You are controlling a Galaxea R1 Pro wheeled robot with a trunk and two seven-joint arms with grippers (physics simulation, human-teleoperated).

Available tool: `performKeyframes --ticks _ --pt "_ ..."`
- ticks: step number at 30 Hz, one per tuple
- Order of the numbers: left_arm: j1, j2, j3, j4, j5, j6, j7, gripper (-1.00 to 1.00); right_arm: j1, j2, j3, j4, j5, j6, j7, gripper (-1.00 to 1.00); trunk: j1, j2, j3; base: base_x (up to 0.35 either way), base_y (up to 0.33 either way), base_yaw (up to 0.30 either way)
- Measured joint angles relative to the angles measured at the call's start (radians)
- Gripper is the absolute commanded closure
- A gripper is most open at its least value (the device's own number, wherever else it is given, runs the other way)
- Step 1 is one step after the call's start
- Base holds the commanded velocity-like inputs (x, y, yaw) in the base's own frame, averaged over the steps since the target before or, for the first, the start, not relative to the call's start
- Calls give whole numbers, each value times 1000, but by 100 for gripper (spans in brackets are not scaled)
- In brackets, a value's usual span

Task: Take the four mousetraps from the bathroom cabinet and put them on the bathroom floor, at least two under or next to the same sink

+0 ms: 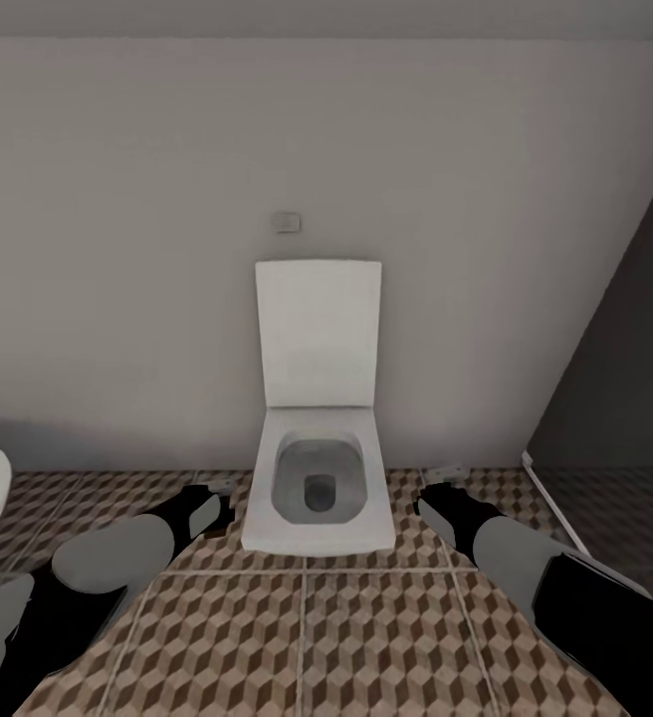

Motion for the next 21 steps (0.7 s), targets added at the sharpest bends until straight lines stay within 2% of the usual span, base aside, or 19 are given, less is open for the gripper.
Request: performKeyframes --ticks 21 --pt "0 1 -1 2 0 -1 3 100 3 4 1 6 -1 -28 1 100 81 -147 -66 0 0 0"
